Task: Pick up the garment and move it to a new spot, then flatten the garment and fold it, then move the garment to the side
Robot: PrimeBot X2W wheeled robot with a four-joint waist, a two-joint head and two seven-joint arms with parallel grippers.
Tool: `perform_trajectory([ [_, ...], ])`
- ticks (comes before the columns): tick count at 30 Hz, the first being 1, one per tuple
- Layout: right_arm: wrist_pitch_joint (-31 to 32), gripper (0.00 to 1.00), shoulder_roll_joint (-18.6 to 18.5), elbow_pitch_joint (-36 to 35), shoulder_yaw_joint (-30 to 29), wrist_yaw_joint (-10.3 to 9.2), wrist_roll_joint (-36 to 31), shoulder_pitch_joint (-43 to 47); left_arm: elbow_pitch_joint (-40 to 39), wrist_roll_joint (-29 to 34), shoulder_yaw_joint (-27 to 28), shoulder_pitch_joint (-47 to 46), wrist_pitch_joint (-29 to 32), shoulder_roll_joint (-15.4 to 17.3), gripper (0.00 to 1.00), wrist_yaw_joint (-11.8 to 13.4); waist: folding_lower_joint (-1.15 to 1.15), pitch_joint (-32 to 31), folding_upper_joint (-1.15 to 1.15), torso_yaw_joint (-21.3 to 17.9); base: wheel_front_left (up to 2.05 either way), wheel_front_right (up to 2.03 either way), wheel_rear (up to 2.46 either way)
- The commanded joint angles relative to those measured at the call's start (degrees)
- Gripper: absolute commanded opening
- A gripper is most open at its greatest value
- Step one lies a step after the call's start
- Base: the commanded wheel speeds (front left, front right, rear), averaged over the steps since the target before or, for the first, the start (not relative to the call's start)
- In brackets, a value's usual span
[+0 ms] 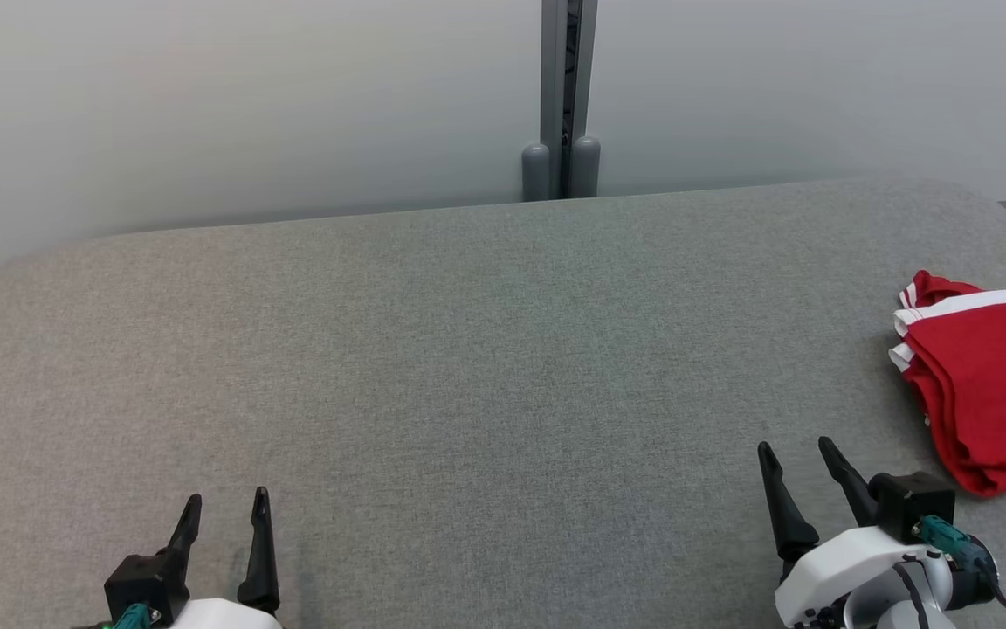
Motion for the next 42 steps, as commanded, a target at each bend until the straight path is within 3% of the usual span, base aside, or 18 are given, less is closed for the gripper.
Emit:
perform_trajectory([
  [1, 0.0, 1.0, -0.2, -0.1, 0.1, 0.0, 0.2, -0.2, 0.3, -0.4, 0.0, 0.1, -0.1, 0.4, 1.0, -0.2, 0.0, 0.1, 0.0, 0.0, 0.0, 0.0, 0.0],
  [3, 0.0, 1.0, -0.3, 0.0, 0.2, -0.01, -0.2, -0.2, 0.7, -1.8, 0.0, 0.1, -0.1, 0.3, 1.0, -0.9, 0.0, 0.2, 0.0, 0.0, 0.0, 0.0, 0.0],
  [4, 0.0, 0.0, 0.2, 0.1, 0.2, 0.01, -0.1, 0.1, 1.0, -1.9, 0.0, 0.1, 0.0, 0.1, 0.0, -0.9, 0.0, 0.2, 0.0, 0.0, 0.0, 0.0, 0.0],
  [8, 0.4, 0.0, 0.7, 1.4, -0.1, 0.0, 0.7, 1.5, 2.7, -2.7, 0.2, 0.6, 0.5, -0.4, 0.0, -1.0, 0.0, 0.2, 0.0, 0.0, 0.0, 0.0, 0.0],
  [42, 9.0, 0.0, 0.3, -7.6, -5.1, 0.0, 33.2, 3.2, -2.5, -34.9, 2.7, -2.1, 9.0, -0.1, 0.0, -4.2, 0.0, -0.1, 0.0, 0.7, 0.0, 0.0, 0.0],
])
